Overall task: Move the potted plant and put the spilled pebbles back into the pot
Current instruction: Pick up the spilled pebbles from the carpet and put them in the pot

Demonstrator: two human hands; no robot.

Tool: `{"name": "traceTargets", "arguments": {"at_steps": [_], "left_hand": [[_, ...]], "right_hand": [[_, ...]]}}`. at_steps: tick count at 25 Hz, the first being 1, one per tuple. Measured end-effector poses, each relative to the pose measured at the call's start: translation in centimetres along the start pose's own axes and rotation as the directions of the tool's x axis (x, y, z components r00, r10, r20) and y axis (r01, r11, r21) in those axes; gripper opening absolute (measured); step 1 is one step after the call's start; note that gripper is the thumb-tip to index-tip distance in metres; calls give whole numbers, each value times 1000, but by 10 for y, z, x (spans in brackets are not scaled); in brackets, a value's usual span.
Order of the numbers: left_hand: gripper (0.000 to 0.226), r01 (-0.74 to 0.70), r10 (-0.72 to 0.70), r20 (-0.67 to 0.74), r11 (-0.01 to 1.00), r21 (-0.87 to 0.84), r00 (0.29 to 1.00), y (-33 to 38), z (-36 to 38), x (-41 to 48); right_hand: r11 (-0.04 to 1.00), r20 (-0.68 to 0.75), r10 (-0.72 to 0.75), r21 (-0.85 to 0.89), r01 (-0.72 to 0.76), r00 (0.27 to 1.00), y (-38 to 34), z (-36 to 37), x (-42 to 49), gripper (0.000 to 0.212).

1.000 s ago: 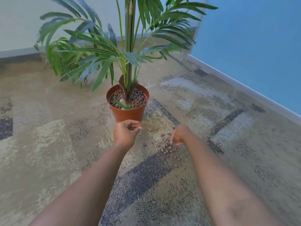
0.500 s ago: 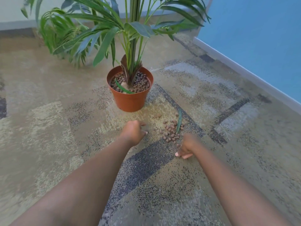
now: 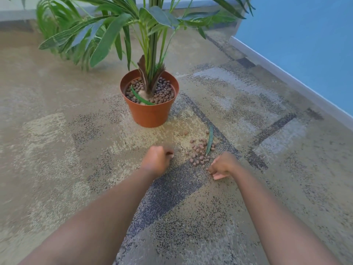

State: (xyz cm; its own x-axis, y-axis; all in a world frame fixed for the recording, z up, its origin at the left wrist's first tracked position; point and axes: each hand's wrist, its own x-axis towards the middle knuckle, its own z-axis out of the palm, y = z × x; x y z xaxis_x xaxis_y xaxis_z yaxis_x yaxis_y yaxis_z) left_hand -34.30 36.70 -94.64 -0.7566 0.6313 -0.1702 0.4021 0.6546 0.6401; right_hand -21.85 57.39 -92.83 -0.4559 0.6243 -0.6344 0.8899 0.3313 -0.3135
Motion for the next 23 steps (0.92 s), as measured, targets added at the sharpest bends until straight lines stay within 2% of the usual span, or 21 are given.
{"name": "traceTargets", "arguments": {"at_steps": [1,3,4,6,9,12,14,17,19,21,23], "left_hand": [[20,43,-50,-41,988,-147,998,1,1,-6],[22,148,-190,-43,871,-468,981,3,2,-18],[21,206,-254,-1,786,-583,967,6,2,-22],[15,298,-331,92,653,-696,939,10,3,-28],[12,360,-380,169,517,-777,910,19,3,-31],[14,391,-397,234,381,-838,887,26,-2,-28],[16,426,-395,303,277,-861,868,27,-6,-28],[17,459,-399,366,166,-873,840,27,-12,-28],[17,440,-419,357,118,-891,835,27,-18,-25],[17,400,-428,330,82,-913,842,27,-26,-22],[17,382,-427,316,77,-921,847,27,-35,-21]], "right_hand": [[1000,25,-2,22,2,1000,-1,-5,2,15],[994,81,-8,106,-1,997,-8,-14,3,12],[992,101,-10,127,-3,995,-11,-16,2,13],[998,112,-18,69,11,994,-19,-12,-2,15],[998,46,-58,15,58,997,-28,2,-6,22],[982,-39,-131,-144,124,991,-32,11,-12,28],[976,-91,-142,-181,124,986,-32,14,-19,28],[989,-138,-144,-50,138,980,-42,6,-31,18],[968,-216,-226,59,244,950,-67,-11,-39,5],[887,-329,-332,212,411,884,-110,-36,-52,5],[722,-431,-421,373,582,798,-158,-54,-64,10]]}}
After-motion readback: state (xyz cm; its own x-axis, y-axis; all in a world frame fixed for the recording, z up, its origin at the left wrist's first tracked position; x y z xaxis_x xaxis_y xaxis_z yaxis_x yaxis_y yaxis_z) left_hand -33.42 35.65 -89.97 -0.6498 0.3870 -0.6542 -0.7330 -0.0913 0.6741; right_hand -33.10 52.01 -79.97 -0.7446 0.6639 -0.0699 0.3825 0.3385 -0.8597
